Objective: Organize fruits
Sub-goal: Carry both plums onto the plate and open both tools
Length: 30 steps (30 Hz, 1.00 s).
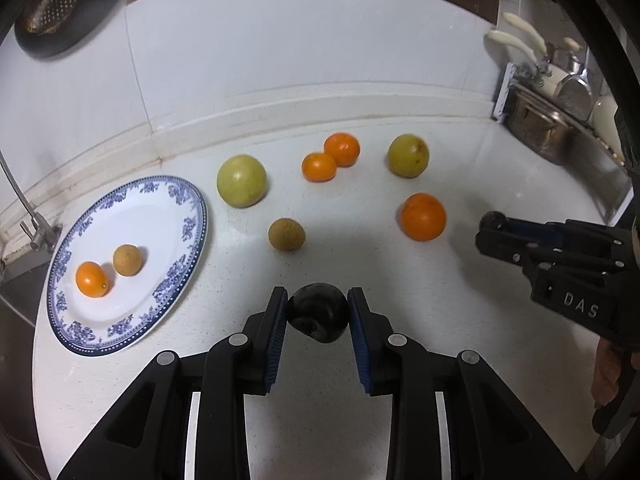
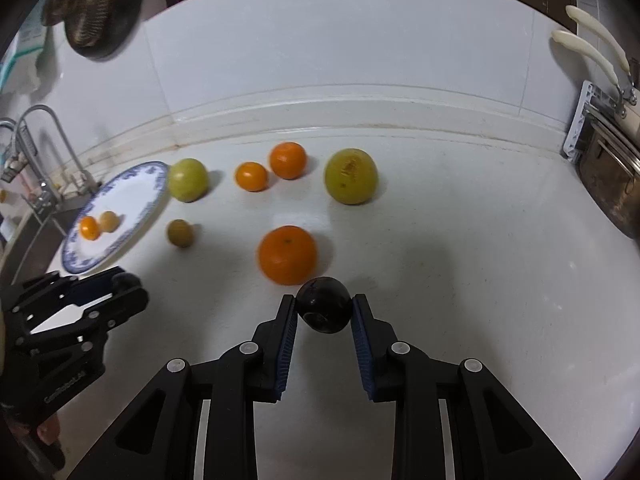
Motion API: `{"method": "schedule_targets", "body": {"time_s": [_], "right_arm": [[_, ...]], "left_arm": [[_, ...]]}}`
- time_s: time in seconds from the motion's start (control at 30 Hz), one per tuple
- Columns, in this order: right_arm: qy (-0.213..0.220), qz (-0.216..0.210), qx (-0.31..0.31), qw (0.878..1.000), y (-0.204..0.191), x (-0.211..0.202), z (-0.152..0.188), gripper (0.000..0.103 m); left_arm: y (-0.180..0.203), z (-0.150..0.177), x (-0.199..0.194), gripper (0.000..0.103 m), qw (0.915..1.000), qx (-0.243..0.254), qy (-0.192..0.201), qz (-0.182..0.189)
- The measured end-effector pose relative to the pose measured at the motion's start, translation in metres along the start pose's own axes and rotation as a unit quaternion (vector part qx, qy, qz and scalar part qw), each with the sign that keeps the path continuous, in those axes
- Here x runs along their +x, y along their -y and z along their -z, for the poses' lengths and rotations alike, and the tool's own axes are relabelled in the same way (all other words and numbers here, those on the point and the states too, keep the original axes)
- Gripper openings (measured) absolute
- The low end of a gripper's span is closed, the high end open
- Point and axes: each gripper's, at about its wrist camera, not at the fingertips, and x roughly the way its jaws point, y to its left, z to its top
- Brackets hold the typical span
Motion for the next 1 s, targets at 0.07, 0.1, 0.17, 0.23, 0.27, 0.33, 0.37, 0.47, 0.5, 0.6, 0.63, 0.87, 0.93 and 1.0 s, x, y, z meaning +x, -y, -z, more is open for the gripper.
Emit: {"method": "schedule_targets", "body": {"time_s": [0.07,0.1,0.17,0.23,0.27,0.33,0.37,0.47,0.5,0.6,0.63,0.87,0.93,1.0], "right_arm": [[0.006,-0.007,-0.002,1.000,-0.004,-0.009,0.001,0.029],[0.010,-0.011,-0.003,1.000,-0.007,-0.013,0.000,0.029],[0.016,-0.017,-0.004,1.000,-0.013,-0.020,-0.001,0.029],[0.023,-0.024,-0.007,0.999,-0.019,-0.028,-0.002,0.029],[0.026,-0.027,-0.009,0.999,-0.023,-0.030,-0.003,0.029],[0.033,-0.035,-0.012,0.999,-0.029,-0.037,-0.005,0.029],[0.036,-0.038,-0.014,0.999,-0.033,-0.039,-0.005,0.029],[0.045,-0.049,-0.022,0.998,-0.045,-0.046,-0.008,0.029],[0.047,-0.052,-0.024,0.997,-0.048,-0.048,-0.009,0.029],[0.055,-0.062,-0.033,0.996,-0.060,-0.053,-0.012,0.029],[0.057,-0.066,-0.037,0.996,-0.065,-0.054,-0.013,0.029],[0.075,-0.089,-0.055,0.992,-0.094,-0.062,-0.024,0.029],[0.080,-0.095,-0.061,0.990,-0.102,-0.063,-0.028,0.029],[0.084,-0.102,-0.067,0.989,-0.111,-0.064,-0.033,0.029]], "left_arm": [[-0.001,0.000,-0.010,0.030,0.9999,-0.002,0.009,0.004],[-0.002,-0.001,-0.013,0.030,0.9999,-0.003,0.012,0.005],[-0.003,-0.001,-0.022,0.030,0.9998,-0.004,0.020,0.007],[-0.006,-0.002,-0.029,0.030,0.9996,-0.004,0.028,0.007],[-0.008,-0.003,-0.033,0.030,0.9994,-0.004,0.033,0.008],[-0.010,-0.003,-0.043,0.030,0.9991,-0.004,0.041,0.006],[-0.013,-0.004,-0.046,0.030,0.9990,-0.005,0.045,0.006],[-0.020,-0.004,-0.055,0.030,0.9985,-0.009,0.054,0.005],[-0.022,-0.004,-0.058,0.030,0.9983,-0.010,0.057,0.004],[-0.030,-0.002,-0.069,0.030,0.9977,-0.014,0.066,0.002],[-0.034,-0.001,-0.073,0.030,0.9974,-0.016,0.070,0.000],[-0.056,0.000,-0.092,0.030,0.9955,-0.029,0.088,-0.016],[-0.063,0.000,-0.096,0.030,0.9950,-0.034,0.092,-0.022],[-0.070,0.001,-0.100,0.030,0.9943,-0.039,0.096,-0.029]]}}
